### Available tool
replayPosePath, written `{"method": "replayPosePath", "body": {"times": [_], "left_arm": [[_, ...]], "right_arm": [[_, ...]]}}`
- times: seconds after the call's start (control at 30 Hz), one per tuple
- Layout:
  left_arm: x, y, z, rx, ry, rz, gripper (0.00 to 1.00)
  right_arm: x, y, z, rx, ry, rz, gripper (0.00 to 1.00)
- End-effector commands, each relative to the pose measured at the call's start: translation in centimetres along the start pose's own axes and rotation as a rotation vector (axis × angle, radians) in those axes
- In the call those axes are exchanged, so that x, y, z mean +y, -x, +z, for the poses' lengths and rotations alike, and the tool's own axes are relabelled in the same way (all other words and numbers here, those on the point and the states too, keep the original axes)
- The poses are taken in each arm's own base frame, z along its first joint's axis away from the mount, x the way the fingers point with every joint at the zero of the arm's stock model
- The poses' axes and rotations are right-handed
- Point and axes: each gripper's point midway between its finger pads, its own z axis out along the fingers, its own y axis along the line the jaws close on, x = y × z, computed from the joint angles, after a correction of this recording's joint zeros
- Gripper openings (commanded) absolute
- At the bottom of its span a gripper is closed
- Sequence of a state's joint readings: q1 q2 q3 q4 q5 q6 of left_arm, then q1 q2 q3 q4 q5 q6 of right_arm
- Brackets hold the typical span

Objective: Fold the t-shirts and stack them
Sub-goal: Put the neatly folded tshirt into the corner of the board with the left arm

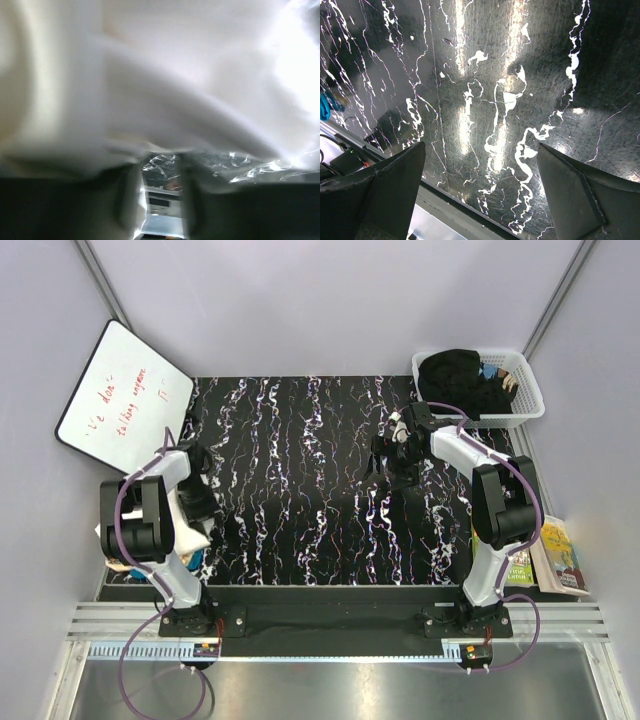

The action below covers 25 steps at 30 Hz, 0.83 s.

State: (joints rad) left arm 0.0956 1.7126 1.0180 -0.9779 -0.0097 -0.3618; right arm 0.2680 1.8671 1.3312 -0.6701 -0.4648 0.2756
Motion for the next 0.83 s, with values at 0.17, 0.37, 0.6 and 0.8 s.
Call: {"method": "replayPosePath", "body": {"times": [0.17, 0.37, 0.6, 0.8], "left_arm": [[-4.8, 2.6, -9.3, -0.300, -0.117, 0.194, 0.99], [-10.0, 2.9, -12.8, -0.348, -0.182, 0.355, 0.99], [-18.1, 3.6, -13.9, -0.326, -0.326, 0.508, 0.99], [-22.8, 4.1, -15.4, -0.332, -0.425, 0.595, 0.99]], "right_arm": [[1.0, 1.8, -2.0, -0.085, -0.006, -0.031, 1.00], [-1.2, 3.3, -3.2, -0.133, -0.127, -0.027, 1.00], [-6.3, 5.0, -5.6, -0.170, -0.277, 0.060, 1.00], [-8.6, 5.8, -7.8, -0.211, -0.296, 0.134, 1.00]]}}
